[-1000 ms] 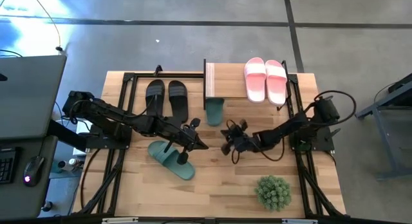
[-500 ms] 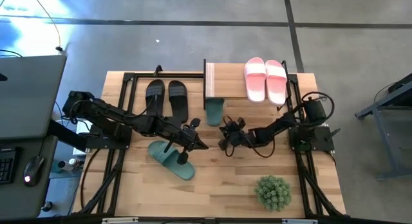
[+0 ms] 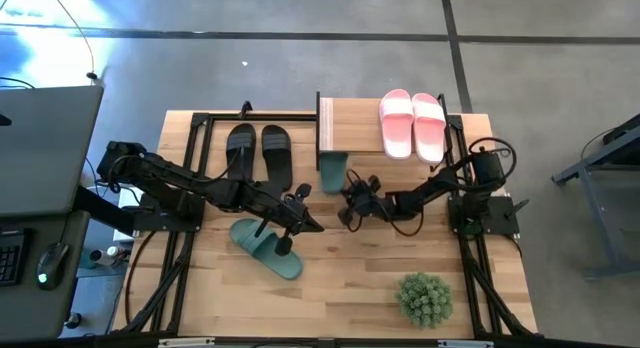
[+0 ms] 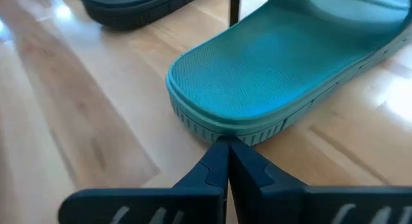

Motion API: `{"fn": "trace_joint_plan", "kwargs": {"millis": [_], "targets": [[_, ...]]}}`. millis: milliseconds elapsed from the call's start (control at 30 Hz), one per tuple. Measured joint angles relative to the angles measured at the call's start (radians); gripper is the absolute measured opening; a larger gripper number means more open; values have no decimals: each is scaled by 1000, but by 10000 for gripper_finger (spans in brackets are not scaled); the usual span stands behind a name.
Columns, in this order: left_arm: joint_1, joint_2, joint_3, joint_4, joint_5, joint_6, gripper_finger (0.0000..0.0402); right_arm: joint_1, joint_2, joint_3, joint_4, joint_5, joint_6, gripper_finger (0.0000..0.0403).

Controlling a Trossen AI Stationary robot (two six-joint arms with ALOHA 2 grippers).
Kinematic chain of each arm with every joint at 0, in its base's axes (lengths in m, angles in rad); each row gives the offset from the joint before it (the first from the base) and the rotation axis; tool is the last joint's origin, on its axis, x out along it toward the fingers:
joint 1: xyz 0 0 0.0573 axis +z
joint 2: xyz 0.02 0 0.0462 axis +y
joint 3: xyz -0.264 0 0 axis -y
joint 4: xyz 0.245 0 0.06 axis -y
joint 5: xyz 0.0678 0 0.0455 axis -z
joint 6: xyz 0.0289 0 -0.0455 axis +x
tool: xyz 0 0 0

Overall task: Pick and place slides into the shelf
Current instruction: Put the bottom green slipper under the shelf

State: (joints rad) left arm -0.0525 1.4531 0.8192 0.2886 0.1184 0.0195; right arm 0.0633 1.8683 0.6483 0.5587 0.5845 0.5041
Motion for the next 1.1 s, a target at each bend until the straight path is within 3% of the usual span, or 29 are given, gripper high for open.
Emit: {"fn": "trace_joint_plan", "kwargs": {"millis": [467,767,1100], "targets": [[0,0,0,0,0,2,0,-39,0,0,1,32,10,0],[0,0,0,0,0,1,0,-75,0,0,49,-33,-34,0],[0,0,0,-1,-19,1,0,-76,-1,0,44,-31,-32,0]]}}
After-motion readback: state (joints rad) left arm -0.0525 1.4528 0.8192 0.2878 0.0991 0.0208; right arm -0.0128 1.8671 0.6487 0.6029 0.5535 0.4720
